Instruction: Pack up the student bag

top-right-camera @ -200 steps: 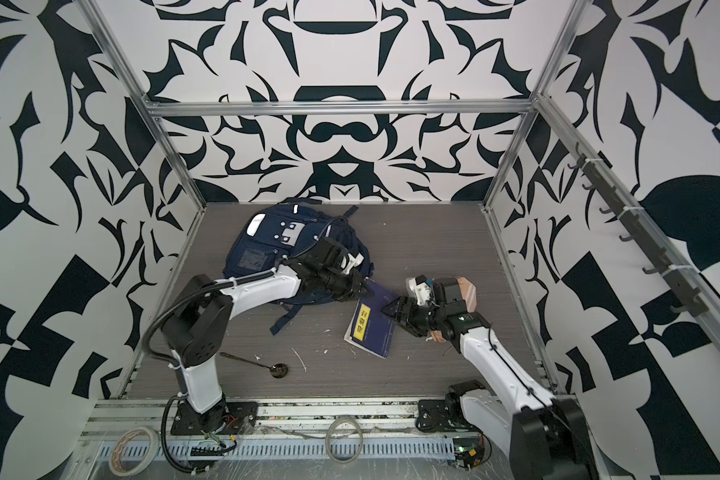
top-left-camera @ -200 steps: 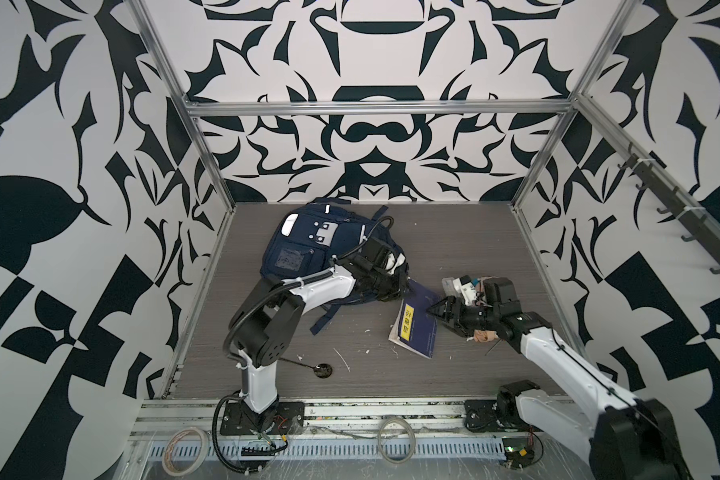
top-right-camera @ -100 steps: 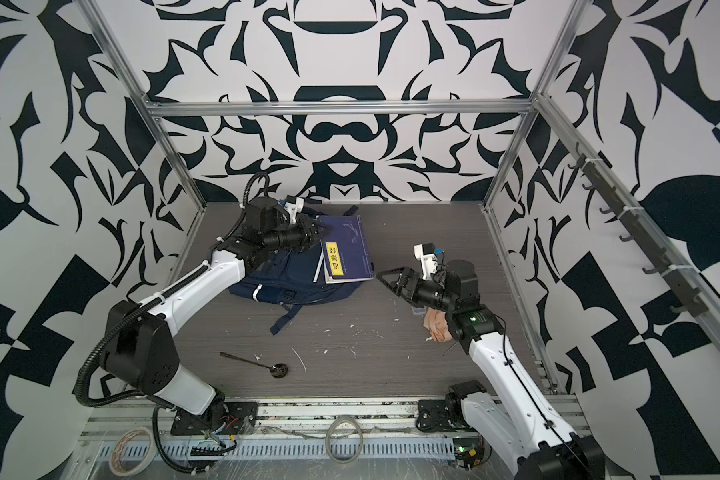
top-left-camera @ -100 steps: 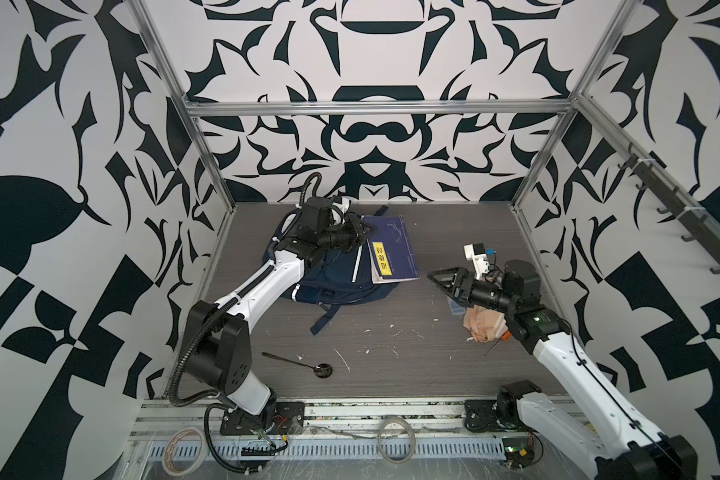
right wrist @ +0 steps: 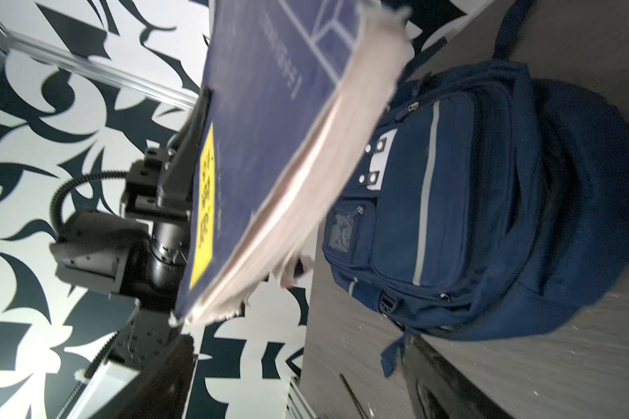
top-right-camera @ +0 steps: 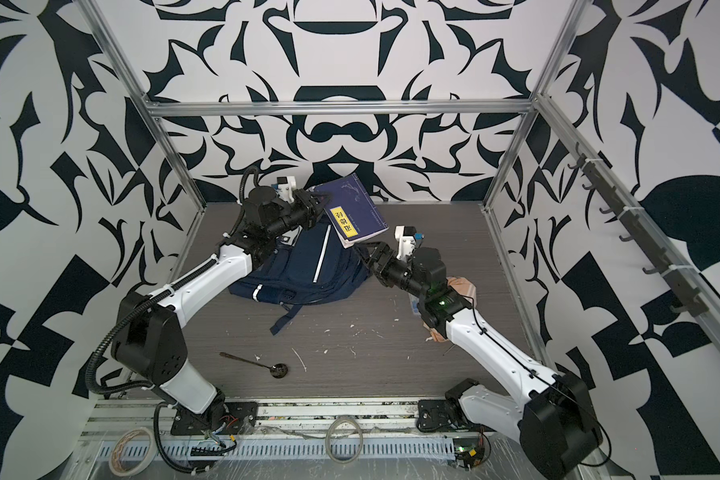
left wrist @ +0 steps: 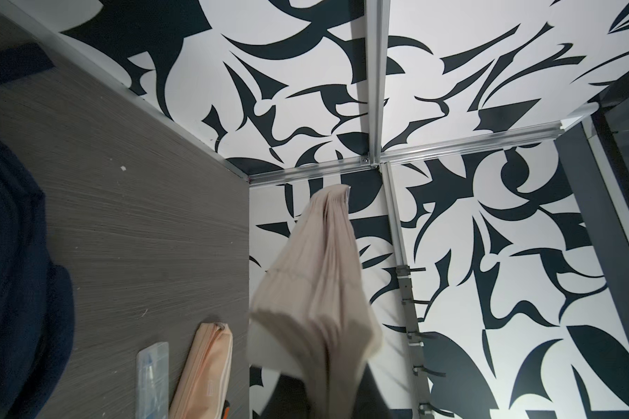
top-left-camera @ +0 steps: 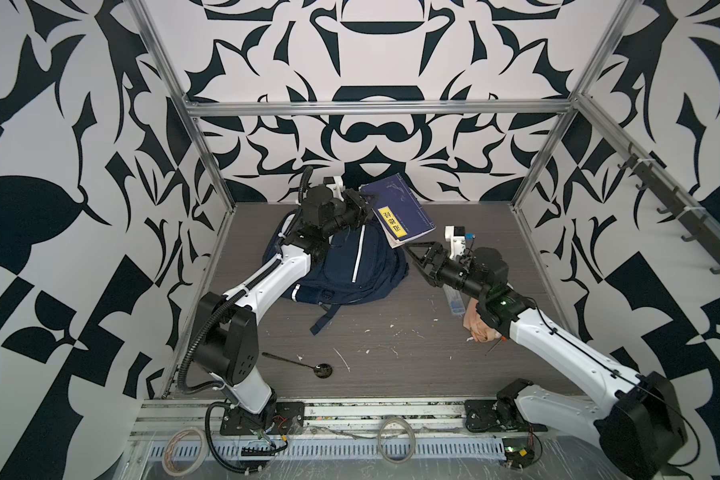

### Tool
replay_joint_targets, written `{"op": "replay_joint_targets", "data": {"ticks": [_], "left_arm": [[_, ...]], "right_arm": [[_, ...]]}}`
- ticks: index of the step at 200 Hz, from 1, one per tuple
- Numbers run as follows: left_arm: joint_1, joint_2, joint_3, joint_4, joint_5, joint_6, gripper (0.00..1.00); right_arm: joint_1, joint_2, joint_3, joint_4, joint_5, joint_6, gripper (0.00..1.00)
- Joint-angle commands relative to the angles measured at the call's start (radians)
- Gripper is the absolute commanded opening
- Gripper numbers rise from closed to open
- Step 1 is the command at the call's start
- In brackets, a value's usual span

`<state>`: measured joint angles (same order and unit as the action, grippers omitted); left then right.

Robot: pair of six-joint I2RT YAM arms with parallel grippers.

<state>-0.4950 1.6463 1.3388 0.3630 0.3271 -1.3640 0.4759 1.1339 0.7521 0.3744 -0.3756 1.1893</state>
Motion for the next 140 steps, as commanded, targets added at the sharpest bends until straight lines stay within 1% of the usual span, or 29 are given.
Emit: {"op": "replay_joint_targets", "data": {"ticks": [1,25,57,76,108,128,133,140], "left_arm": [[-0.022,-0.003,-0.003,0.105,-0.028,-0.049,0.0],[-0.033,-0.008,-0.014,0.118,-0.037,-0.05,0.0],[-0.049,0.0,-0.025,0.155,-0.036,-0.061,0.0],[-0.053,-0.008,-0.05,0.163,-0.045,-0.066,0.0],[-0.052,-0.008,-0.057,0.17,-0.039,-0.07,0.0],[-0.053,-0.006,-0.064,0.183,-0.031,-0.079,0.0],[-0.053,-0.008,-0.072,0.193,-0.031,-0.085,0.0],[-0.053,-0.011,-0.083,0.205,-0.032,-0.094,0.0]], "right_arm": [[0.006,0.008,0.077,0.182,0.071,0.055,0.92],[0.007,0.007,0.066,0.236,0.082,0.09,0.92],[0.007,0.028,0.067,0.201,0.112,0.125,0.91],[0.006,0.038,0.04,0.273,0.138,0.161,0.91],[0.005,0.013,0.046,0.242,0.15,0.135,0.9],[-0.002,0.041,0.041,0.291,0.152,0.152,0.83],[-0.003,0.054,0.048,0.304,0.147,0.157,0.8],[-0.005,0.071,0.064,0.314,0.132,0.158,0.73]]}}
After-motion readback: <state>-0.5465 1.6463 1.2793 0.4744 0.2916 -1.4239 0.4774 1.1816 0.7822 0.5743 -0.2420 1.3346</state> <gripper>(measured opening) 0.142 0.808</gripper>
